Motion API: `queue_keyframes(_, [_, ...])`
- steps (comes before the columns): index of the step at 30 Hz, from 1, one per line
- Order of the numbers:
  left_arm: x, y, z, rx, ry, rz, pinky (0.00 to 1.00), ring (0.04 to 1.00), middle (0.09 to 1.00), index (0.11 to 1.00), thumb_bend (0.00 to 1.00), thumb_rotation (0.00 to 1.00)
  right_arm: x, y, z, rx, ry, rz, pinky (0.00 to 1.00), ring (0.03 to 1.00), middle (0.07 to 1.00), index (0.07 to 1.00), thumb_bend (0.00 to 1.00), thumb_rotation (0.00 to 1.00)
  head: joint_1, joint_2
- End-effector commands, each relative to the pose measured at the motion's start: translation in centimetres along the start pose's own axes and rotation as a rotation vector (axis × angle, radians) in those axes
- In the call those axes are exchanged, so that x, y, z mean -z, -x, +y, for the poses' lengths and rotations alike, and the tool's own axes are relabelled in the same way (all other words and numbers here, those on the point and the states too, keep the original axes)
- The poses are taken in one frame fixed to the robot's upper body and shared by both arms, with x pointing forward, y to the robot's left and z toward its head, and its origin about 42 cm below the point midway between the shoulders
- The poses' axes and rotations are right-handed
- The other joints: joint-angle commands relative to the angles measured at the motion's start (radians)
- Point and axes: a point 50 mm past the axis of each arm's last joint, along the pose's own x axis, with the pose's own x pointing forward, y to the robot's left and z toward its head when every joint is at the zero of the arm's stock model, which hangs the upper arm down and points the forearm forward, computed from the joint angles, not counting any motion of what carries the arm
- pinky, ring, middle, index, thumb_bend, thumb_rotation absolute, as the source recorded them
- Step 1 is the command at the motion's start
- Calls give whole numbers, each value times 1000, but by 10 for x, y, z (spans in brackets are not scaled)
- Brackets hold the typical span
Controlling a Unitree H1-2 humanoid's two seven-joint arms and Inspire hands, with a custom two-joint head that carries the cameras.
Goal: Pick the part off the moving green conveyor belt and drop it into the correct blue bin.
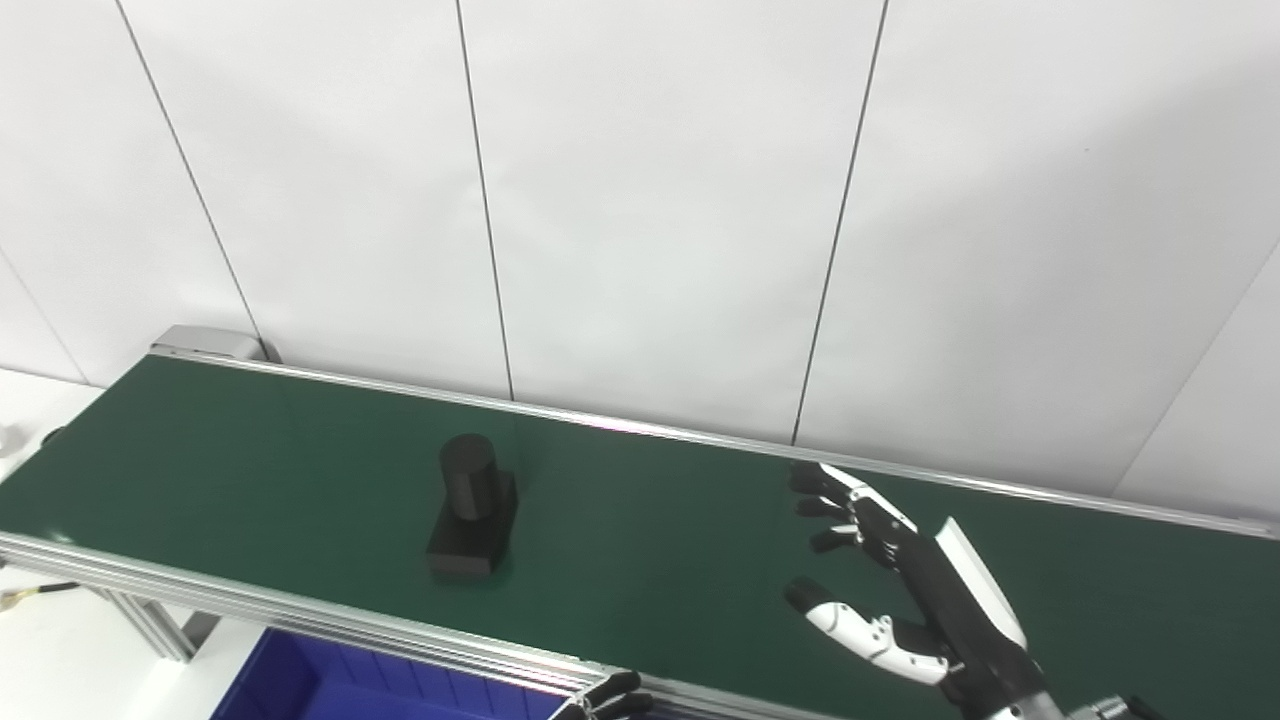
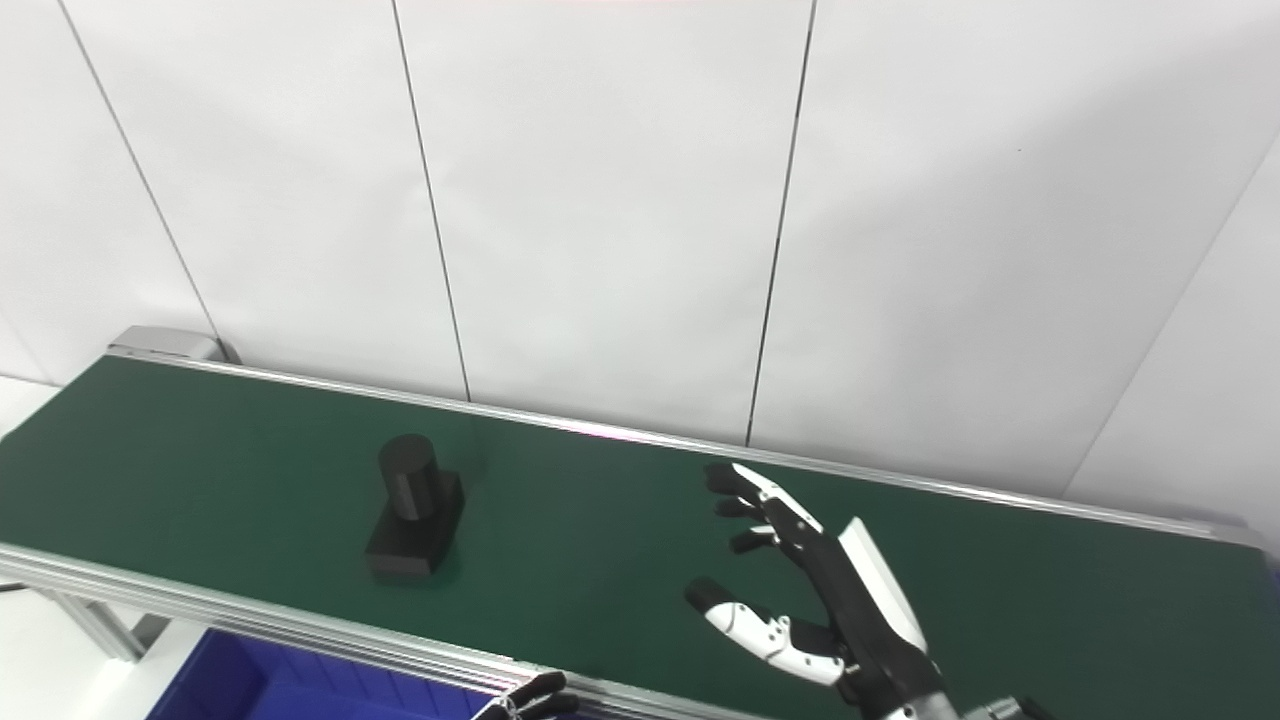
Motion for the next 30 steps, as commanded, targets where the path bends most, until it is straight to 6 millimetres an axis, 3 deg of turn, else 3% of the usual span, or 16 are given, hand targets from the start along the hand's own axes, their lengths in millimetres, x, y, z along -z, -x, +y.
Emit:
queue_keyframes(1, [-8, -5, 0, 14, -22, -63, 693, 747, 791, 821, 802, 531, -14, -15, -2, -5, 13, -41, 675, 809, 855, 877, 513, 363, -4, 3])
queue_keyframes(4, [-9, -5, 1, 14, -18, -66, 697, 748, 789, 819, 799, 528, -17, -24, 2, -30, 10, -38, 666, 808, 853, 871, 531, 269, -10, 5])
queue_keyframes(12, [-10, -5, 3, 18, -29, -70, 696, 745, 783, 816, 801, 543, -10, -46, 18, -97, 14, -14, 738, 833, 863, 885, 558, 210, -22, 18])
queue_keyframes(30, [-11, -7, 1, 22, -31, -72, 703, 745, 782, 817, 806, 562, 18, -88, 48, -76, -66, 53, 716, 810, 853, 890, 563, 294, -37, 29])
